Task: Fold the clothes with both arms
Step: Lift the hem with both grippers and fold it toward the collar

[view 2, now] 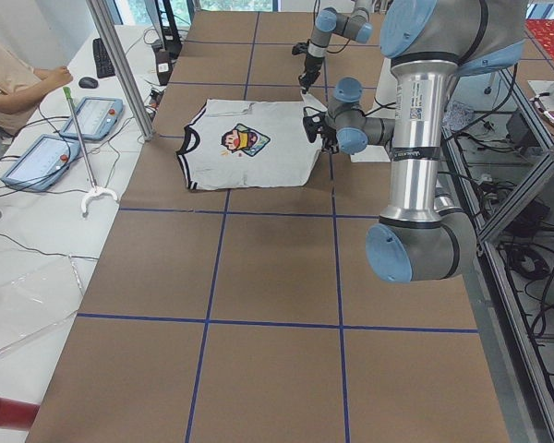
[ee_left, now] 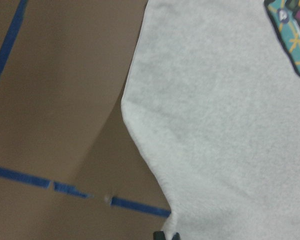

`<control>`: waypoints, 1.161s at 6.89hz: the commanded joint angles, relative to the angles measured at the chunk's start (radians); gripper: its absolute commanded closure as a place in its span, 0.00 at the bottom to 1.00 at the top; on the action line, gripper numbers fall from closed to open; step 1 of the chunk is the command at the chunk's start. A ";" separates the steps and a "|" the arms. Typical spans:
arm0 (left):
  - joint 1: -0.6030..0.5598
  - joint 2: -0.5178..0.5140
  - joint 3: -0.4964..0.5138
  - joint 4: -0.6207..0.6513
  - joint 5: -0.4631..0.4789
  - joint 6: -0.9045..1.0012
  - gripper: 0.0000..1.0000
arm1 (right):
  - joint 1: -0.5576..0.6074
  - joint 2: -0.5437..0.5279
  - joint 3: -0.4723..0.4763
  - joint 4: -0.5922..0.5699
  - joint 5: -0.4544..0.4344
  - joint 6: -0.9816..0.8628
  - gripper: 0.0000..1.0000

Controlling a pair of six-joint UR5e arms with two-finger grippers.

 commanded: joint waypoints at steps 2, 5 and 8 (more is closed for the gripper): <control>-0.191 -0.164 0.225 -0.011 0.005 0.229 1.00 | 0.266 0.199 -0.222 0.004 0.117 -0.250 1.00; -0.363 -0.333 0.550 -0.085 0.005 0.392 1.00 | 0.420 0.356 -0.506 0.016 0.123 -0.402 1.00; -0.443 -0.415 0.758 -0.201 0.007 0.434 1.00 | 0.457 0.496 -0.797 0.173 0.124 -0.445 1.00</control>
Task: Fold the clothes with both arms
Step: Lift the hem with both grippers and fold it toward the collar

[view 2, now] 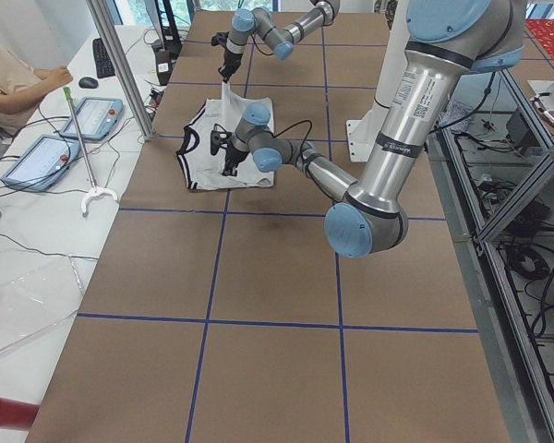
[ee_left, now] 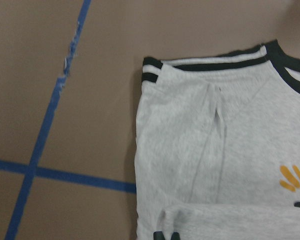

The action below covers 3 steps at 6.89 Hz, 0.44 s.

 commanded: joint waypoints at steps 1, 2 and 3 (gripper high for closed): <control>-0.031 -0.064 0.081 -0.017 0.003 0.008 1.00 | 0.014 0.051 -0.183 0.174 -0.002 -0.006 1.00; -0.031 -0.070 0.088 -0.020 0.053 0.006 1.00 | 0.018 0.067 -0.205 0.176 -0.002 -0.007 1.00; -0.031 -0.098 0.098 -0.021 0.088 0.008 1.00 | 0.018 0.100 -0.261 0.180 -0.002 -0.009 1.00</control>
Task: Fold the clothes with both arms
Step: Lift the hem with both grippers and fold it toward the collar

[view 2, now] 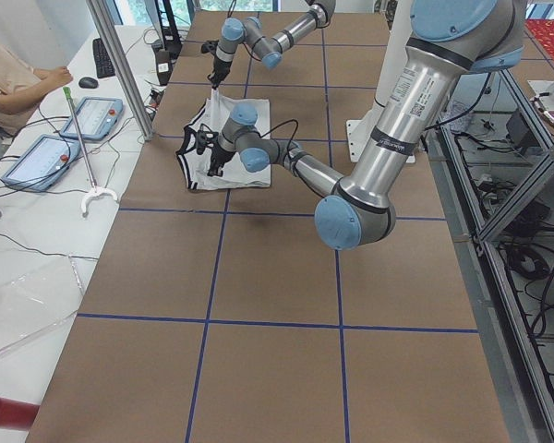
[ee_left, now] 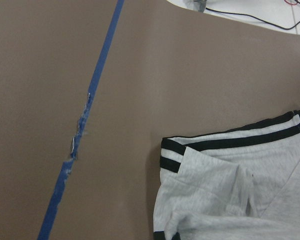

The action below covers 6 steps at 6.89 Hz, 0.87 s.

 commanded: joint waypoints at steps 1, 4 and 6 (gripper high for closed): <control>-0.002 -0.050 0.063 -0.006 0.044 -0.001 1.00 | 0.003 0.048 -0.078 0.016 -0.002 -0.002 1.00; -0.002 -0.065 0.156 -0.108 0.073 -0.001 1.00 | 0.000 0.049 -0.084 0.016 -0.003 0.000 1.00; 0.000 -0.070 0.174 -0.122 0.073 -0.002 1.00 | -0.010 0.044 -0.084 0.016 -0.009 -0.002 1.00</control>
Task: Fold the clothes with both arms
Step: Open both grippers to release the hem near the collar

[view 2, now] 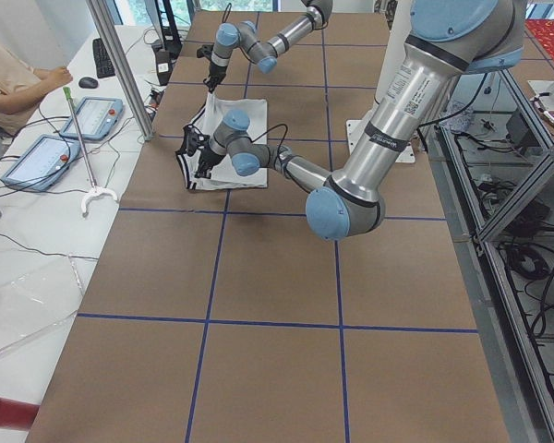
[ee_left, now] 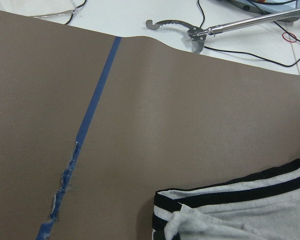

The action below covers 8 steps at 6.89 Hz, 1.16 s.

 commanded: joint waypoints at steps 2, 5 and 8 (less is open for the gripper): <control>0.001 -0.012 0.025 -0.033 -0.001 -0.001 0.82 | -0.009 -0.005 0.007 0.000 -0.008 -0.001 1.00; -0.024 -0.012 0.028 -0.065 -0.003 -0.003 0.64 | -0.001 -0.056 0.140 0.005 0.006 0.008 0.62; -0.039 -0.012 0.029 -0.096 -0.009 -0.006 0.64 | -0.050 -0.240 0.451 0.000 0.099 0.104 0.25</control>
